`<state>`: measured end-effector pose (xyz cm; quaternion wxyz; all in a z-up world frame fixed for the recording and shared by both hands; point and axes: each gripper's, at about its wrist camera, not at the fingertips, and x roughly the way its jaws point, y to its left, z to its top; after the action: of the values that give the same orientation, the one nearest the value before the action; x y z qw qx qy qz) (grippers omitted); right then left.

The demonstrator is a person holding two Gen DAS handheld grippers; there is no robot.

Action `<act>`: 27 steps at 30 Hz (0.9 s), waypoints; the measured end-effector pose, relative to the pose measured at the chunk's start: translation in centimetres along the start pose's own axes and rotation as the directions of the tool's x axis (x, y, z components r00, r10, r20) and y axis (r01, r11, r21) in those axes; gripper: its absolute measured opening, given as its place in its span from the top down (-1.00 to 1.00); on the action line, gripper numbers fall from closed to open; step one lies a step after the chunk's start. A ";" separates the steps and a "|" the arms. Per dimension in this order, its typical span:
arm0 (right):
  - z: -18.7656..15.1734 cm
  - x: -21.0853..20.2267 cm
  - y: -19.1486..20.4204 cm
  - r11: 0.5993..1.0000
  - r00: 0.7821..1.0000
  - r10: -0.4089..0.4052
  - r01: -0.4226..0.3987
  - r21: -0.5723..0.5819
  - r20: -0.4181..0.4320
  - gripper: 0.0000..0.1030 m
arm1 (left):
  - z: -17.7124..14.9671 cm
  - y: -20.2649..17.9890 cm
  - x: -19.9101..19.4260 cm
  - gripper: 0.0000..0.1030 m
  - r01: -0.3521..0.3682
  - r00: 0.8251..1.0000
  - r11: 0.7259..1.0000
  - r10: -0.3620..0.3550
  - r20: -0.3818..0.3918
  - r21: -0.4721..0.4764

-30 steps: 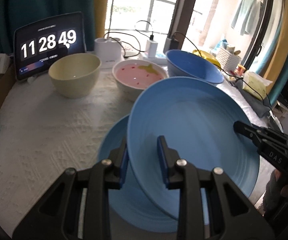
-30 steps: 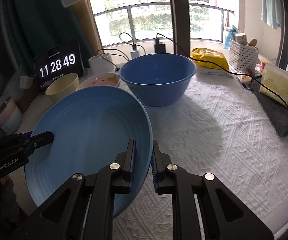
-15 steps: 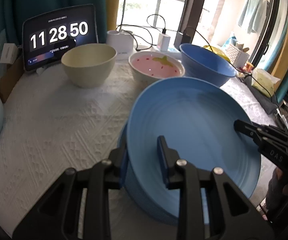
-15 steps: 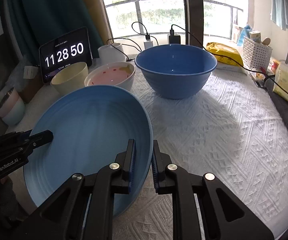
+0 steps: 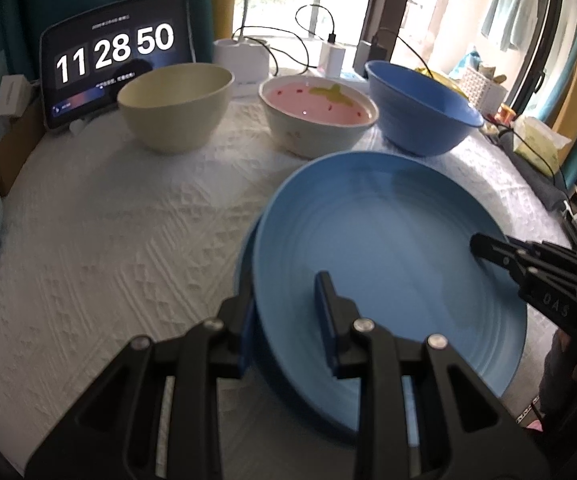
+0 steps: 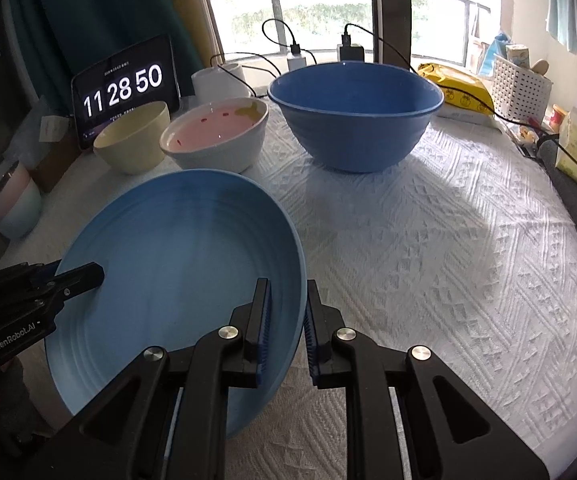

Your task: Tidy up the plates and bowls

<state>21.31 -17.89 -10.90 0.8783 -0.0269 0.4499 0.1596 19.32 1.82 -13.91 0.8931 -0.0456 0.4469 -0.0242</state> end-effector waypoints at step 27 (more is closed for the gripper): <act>0.2 -0.2 0.3 0.999 1.000 -0.008 0.008 -0.043 0.003 0.60 | 0.2 -0.5 -0.1 0.29 -0.031 1.000 1.000 0.031 0.007 0.001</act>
<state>21.32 -17.62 -10.60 0.8788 -0.0476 0.4450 0.1657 19.48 1.36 -13.66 0.8949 -0.0385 0.4444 -0.0106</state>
